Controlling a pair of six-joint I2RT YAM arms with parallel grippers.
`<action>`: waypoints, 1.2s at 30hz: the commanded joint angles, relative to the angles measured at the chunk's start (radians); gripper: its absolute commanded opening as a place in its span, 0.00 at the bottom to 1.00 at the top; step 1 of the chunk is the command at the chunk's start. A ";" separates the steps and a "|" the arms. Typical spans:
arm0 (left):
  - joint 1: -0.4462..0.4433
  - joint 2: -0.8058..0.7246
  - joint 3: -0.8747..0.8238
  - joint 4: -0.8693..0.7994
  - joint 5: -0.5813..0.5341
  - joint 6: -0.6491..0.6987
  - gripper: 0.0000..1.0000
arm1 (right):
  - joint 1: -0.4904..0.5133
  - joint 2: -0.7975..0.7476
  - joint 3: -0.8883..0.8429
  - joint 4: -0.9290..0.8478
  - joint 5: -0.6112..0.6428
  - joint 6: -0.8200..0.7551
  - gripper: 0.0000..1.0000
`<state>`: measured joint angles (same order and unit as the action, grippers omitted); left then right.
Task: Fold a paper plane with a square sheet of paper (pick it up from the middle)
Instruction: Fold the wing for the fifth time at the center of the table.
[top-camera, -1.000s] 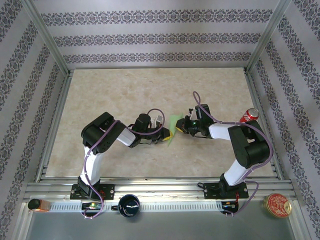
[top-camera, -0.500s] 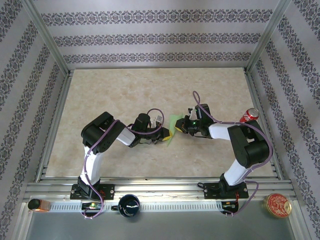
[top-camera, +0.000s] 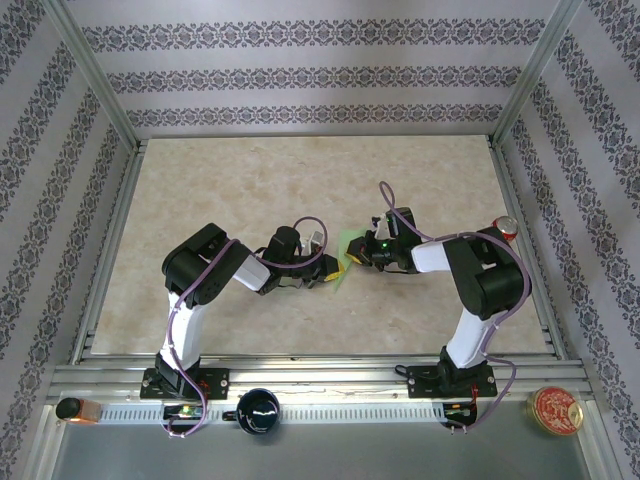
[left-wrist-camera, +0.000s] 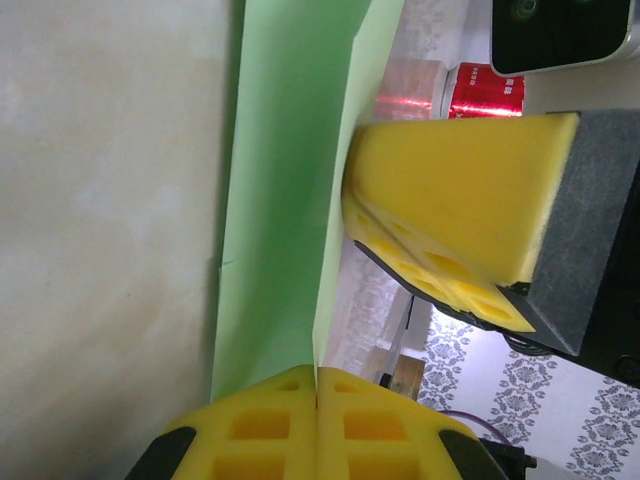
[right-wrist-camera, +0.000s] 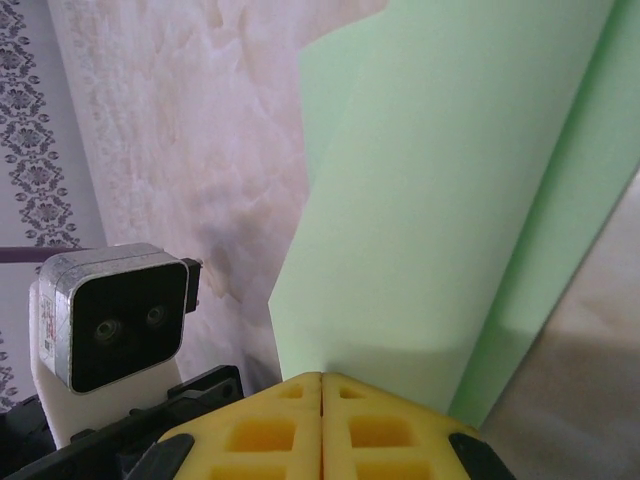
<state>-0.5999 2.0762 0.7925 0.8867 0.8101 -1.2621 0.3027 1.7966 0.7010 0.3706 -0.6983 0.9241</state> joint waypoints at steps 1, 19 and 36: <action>0.020 0.029 -0.017 -0.008 -0.013 -0.005 0.00 | -0.015 0.023 0.021 0.044 -0.024 0.009 0.09; 0.027 0.031 -0.036 -0.009 -0.036 -0.010 0.00 | -0.025 0.090 0.030 0.072 -0.040 0.011 0.09; 0.024 -0.045 -0.052 -0.169 -0.025 0.095 0.19 | -0.004 0.140 0.038 0.013 0.001 0.001 0.09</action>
<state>-0.5926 2.0426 0.7605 0.8722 0.7826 -1.2255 0.2901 1.8858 0.7368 0.4126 -0.7536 0.9360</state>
